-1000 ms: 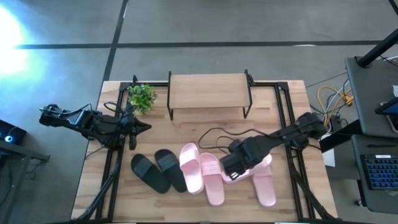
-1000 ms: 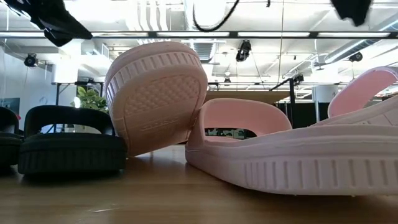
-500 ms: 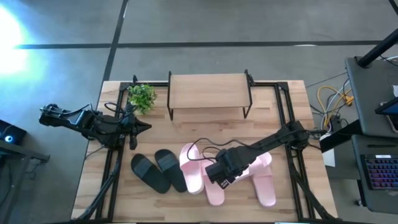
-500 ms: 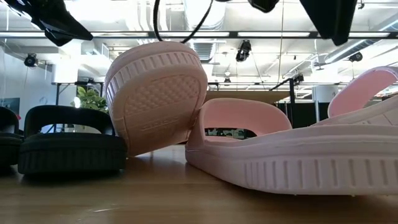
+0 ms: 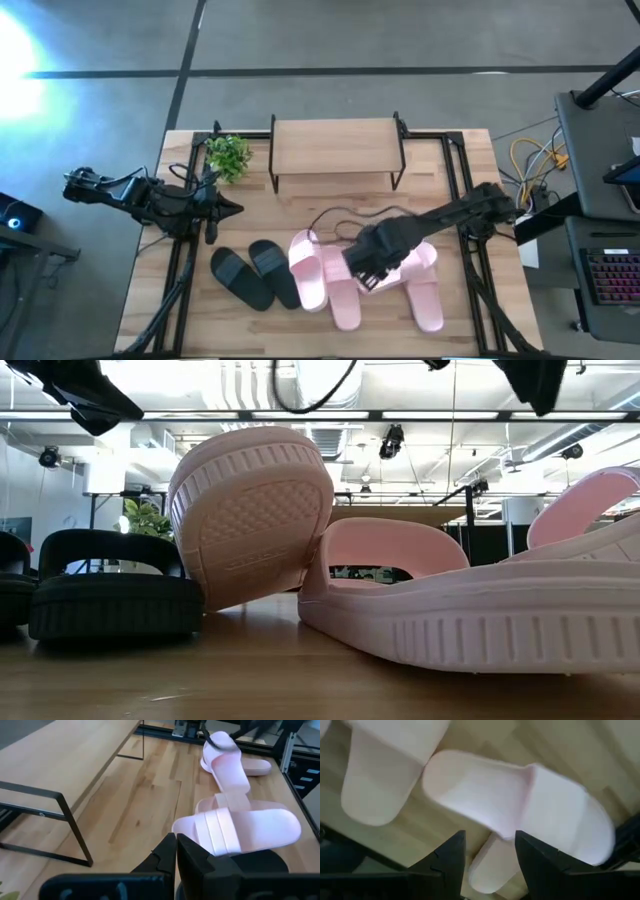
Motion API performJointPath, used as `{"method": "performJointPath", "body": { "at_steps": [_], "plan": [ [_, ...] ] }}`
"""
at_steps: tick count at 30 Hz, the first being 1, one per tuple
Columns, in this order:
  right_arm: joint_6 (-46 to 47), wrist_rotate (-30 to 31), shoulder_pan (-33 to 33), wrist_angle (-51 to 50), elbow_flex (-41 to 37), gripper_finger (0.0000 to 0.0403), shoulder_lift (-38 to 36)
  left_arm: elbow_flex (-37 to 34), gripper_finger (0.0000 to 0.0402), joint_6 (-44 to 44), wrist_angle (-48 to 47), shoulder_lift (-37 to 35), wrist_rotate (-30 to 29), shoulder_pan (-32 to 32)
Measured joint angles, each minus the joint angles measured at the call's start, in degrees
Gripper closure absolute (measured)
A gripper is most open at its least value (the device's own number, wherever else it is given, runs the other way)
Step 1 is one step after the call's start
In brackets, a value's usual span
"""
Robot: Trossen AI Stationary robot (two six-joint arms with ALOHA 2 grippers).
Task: Pick and place slides into the shelf
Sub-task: Put the top right pink slide on the shelf
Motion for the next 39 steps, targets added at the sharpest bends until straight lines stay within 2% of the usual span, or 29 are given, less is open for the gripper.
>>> {"method": "performJointPath", "body": {
  "at_steps": [5,7,13,17,24,29,34,39],
  "plan": [
    [8.0,0.4,-0.9,1.4,-9.8,0.0252,-11.7,0.0,0.0402,-0.3,0.1,0.0,0.0,0.0],
    [12.6,0.4,-0.9,5.6,-15.3,0.0252,-17.3,0.0,0.0402,-0.9,0.1,0.0,0.0,0.0],
    [24.3,1.7,-0.9,26.6,-34.5,0.0252,-33.5,0.0,0.0402,-1.4,0.1,0.0,0.0,0.0],
    [29.2,2.1,-0.8,31.0,-43.9,0.0252,-40.1,0.0,0.0402,-1.4,0.1,0.0,0.0,0.0],
    [33.7,-0.1,-0.6,32.3,-53.5,0.0252,-47.4,0.0,0.0402,-1.6,0.1,0.0,0.0,0.0],
    [34.9,-0.8,-0.6,37.5,-58.5,0.0252,-51.2,0.0,0.0402,-1.6,0.1,0.0,0.0,0.0],
    [35.4,-5.7,-0.6,40.0,-63.1,0.0252,-51.9,0.0,0.0402,-1.5,0.1,0.0,0.0,0.0],
    [34.9,-5.9,-0.7,50.1,-66.4,0.0252,-51.9,0.0,0.0402,-1.5,0.1,0.0,0.0,0.0]
  ]
}}
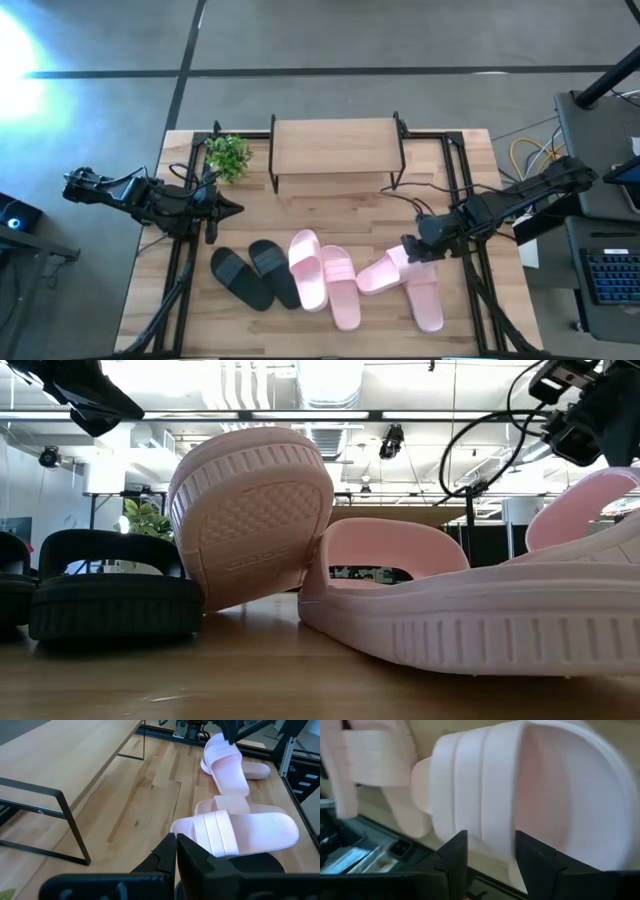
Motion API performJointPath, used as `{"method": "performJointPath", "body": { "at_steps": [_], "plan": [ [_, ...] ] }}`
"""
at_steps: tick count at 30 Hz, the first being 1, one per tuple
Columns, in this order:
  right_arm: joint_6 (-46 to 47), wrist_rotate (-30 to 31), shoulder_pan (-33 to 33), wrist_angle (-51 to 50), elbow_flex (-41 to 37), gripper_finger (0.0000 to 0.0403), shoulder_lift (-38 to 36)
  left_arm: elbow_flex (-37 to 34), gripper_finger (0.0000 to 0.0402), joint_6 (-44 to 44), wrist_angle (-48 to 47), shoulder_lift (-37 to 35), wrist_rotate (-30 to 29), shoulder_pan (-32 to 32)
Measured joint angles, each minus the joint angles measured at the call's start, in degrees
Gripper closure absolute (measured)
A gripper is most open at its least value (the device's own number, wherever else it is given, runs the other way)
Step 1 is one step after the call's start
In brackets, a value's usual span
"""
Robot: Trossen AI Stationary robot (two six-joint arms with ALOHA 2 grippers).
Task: Pick and place slides into the shelf
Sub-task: Put the top right pink slide on the shelf
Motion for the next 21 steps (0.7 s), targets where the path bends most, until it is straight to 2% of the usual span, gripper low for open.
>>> {"method": "performJointPath", "body": {
  "at_steps": [6,11,14,19,21],
  "plan": [
    [0.1,0.0,0.0,4.8,-1.7,0.0252,1.3,0.0,0.0402,0.0,0.0,0.0,-0.1,0.0],
    [-4.1,0.2,0.0,7.6,-1.5,0.0258,4.2,0.0,0.0402,0.0,-0.1,0.0,-0.1,0.0],
    [-7.4,1.6,0.0,7.3,0.2,0.0289,6.0,0.0,0.0402,0.1,-0.2,-0.1,-0.1,0.0],
    [-12.7,7.5,0.0,5.6,4.0,0.0379,7.3,0.0,0.0402,0.1,-0.2,-0.1,-0.1,0.0],
    [-15.4,10.5,0.1,3.7,6.3,0.0386,7.6,0.0,0.0402,0.1,-0.2,-0.1,-0.1,0.0]
  ]
}}
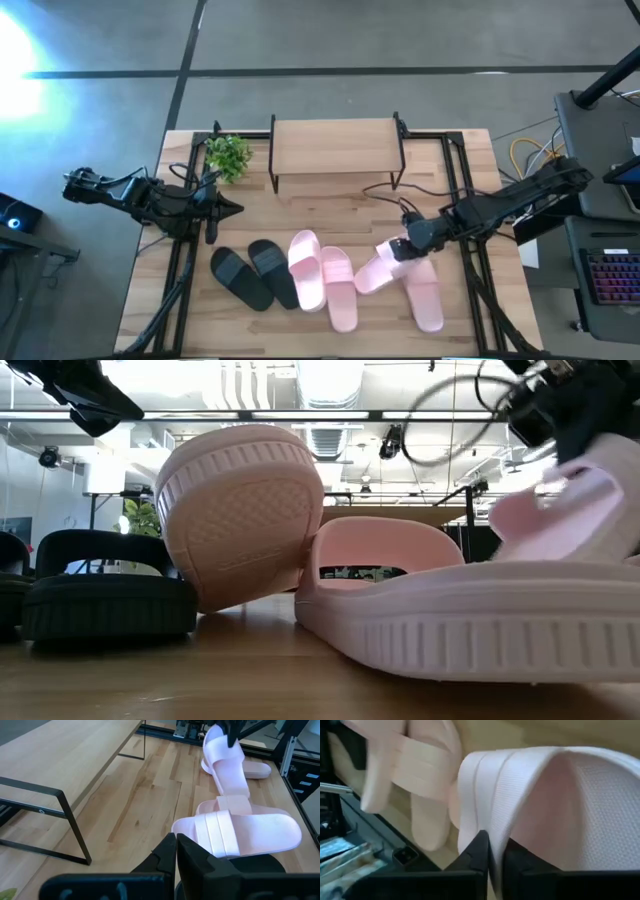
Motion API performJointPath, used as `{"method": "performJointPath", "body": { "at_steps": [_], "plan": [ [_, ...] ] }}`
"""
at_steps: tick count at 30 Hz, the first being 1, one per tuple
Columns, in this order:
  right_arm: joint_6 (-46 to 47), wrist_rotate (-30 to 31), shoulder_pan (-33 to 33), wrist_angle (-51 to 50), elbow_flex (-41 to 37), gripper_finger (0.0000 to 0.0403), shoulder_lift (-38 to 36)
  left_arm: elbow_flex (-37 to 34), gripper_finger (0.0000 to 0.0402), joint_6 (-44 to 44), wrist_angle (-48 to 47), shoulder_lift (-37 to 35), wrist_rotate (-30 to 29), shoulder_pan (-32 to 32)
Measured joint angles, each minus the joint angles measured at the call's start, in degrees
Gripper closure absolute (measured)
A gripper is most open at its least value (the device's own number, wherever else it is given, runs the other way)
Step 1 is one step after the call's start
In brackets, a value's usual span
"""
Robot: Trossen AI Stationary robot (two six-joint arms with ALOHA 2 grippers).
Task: Pick and place slides into the shelf
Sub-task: Put the top right pink slide on the shelf
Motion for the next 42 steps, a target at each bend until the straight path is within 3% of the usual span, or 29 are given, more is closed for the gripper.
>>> {"method": "performJointPath", "body": {
  "at_steps": [8,15,18,22,29,33,39,42],
  "plan": [
    [-13.7,14.1,-1.2,-12.2,17.3,0.0390,1.5,0.0,0.0402,0.0,0.2,0.1,0.0,0.0],
    [-35.8,14.5,-11.3,-22.5,35.3,0.0390,8.7,0.0,0.0402,0.0,0.3,0.5,-2.5,0.0],
    [-44.3,8.8,-18.7,-26.9,41.2,0.0390,13.1,0.0,0.0402,-0.1,0.3,0.5,-2.5,0.0],
    [-55.3,-1.3,-29.9,-24.8,46.6,0.0390,18.2,0.2,0.0402,-2.5,0.5,0.7,-2.6,0.0],
    [-67.1,-19.2,-45.7,-24.8,58.0,0.0390,28.7,0.0,0.0402,-10.4,0.3,0.7,-2.7,0.0],
    [-72.4,-27.1,-50.5,-26.8,66.4,0.0390,36.3,0.0,0.0402,-11.8,2.4,0.6,-3.4,0.0],
    [-81.6,-35.8,-54.7,-34.3,79.4,0.0390,49.7,0.4,0.0402,-12.0,6.8,0.8,-10.7,0.0],
    [-85.7,-37.3,-55.8,-39.1,85.0,0.0390,55.6,0.4,0.0402,-12.0,8.8,1.0,-12.5,0.0]
  ]
}}
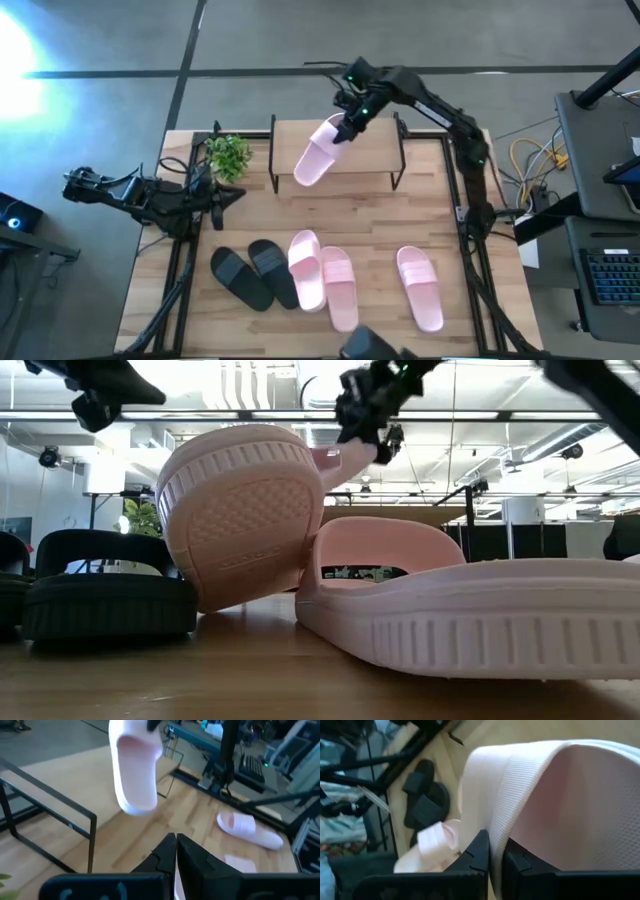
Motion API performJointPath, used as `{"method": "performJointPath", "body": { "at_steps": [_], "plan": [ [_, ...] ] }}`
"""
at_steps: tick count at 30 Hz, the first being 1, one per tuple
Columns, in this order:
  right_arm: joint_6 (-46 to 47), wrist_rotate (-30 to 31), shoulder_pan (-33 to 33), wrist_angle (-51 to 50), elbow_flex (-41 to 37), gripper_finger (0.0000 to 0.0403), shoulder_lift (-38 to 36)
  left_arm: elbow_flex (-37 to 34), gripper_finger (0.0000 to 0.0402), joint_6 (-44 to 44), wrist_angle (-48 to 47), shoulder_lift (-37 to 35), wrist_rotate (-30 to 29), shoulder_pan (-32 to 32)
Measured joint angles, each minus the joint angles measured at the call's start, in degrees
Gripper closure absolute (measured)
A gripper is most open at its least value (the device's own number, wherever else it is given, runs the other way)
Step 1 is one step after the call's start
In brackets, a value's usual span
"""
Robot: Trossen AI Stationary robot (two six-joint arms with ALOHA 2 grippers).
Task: Pick and place slides into the shelf
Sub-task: Put the top right pink slide on the shelf
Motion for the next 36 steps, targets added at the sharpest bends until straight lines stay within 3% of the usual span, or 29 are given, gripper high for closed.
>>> {"method": "performJointPath", "body": {
  "at_steps": [4,14,25,31,36],
  "plan": [
    [-4.8,-0.4,-1.1,-4.0,5.9,0.0390,5.5,-0.1,0.0402,0.0,0.9,0.2,-2.4,0.0],
    [-5.3,6.9,-5.2,0.1,5.6,0.0385,5.1,-0.2,0.0402,0.0,1.8,1.5,-2.6,0.0],
    [-6.2,8.5,-5.0,-4.7,5.1,0.0264,6.0,0.0,0.0402,0.0,1.9,4.7,-3.5,0.0],
    [-6.8,9.9,-4.4,-3.5,5.1,0.0230,6.0,1.1,0.0402,0.0,2.2,5.1,-3.5,0.0],
    [-8.4,14.8,-3.8,-2.9,5.2,0.0214,6.0,2.3,0.0402,0.0,3.9,4.8,-3.4,0.0]
  ]
}}
